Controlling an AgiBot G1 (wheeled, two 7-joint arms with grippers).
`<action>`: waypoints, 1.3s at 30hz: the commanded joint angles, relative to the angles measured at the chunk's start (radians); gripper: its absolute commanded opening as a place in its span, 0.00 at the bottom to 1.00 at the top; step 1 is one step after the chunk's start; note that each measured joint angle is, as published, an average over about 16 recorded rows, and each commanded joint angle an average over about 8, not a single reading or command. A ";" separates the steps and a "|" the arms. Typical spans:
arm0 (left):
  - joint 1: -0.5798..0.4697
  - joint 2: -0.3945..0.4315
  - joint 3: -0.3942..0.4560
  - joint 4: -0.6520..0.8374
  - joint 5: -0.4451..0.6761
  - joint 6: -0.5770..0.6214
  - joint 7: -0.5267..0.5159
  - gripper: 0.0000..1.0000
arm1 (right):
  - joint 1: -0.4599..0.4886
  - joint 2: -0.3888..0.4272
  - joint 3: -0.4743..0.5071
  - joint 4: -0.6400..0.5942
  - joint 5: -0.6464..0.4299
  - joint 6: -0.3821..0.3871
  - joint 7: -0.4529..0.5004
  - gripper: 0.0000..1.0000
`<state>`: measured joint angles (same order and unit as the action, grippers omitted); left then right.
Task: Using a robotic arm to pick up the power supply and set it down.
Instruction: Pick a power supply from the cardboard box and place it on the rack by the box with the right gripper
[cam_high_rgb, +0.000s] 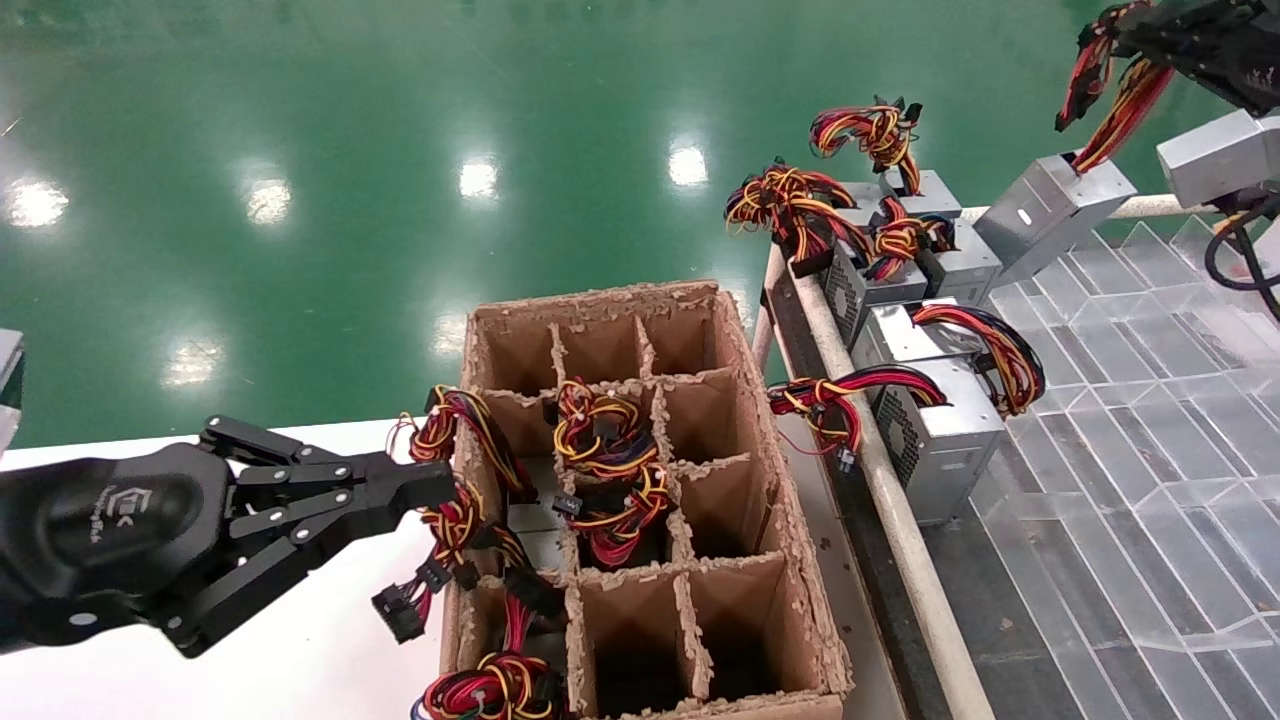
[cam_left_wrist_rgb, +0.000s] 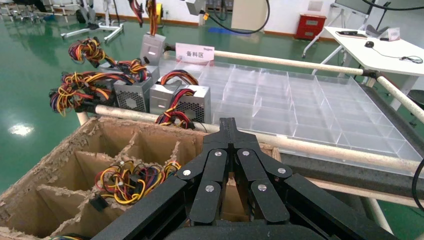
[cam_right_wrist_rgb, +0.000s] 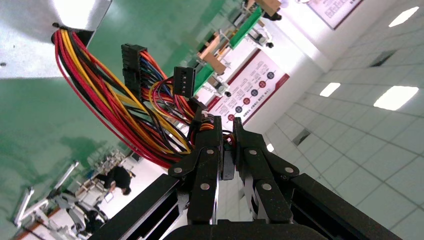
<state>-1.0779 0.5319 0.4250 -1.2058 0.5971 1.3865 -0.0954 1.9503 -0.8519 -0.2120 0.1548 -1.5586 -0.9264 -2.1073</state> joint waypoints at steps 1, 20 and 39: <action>0.000 0.000 0.000 0.000 0.000 0.000 0.000 0.00 | 0.012 -0.003 -0.005 -0.019 -0.008 0.008 -0.027 0.00; 0.000 0.000 0.000 0.000 0.000 0.000 0.000 0.00 | 0.043 -0.104 -0.023 -0.124 -0.041 0.201 -0.121 0.00; 0.000 0.000 0.000 0.000 0.000 0.000 0.000 0.00 | 0.039 -0.164 -0.024 -0.162 -0.041 0.100 -0.104 0.00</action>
<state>-1.0779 0.5319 0.4250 -1.2058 0.5971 1.3865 -0.0954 1.9893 -1.0145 -0.2339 -0.0067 -1.5968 -0.8252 -2.2098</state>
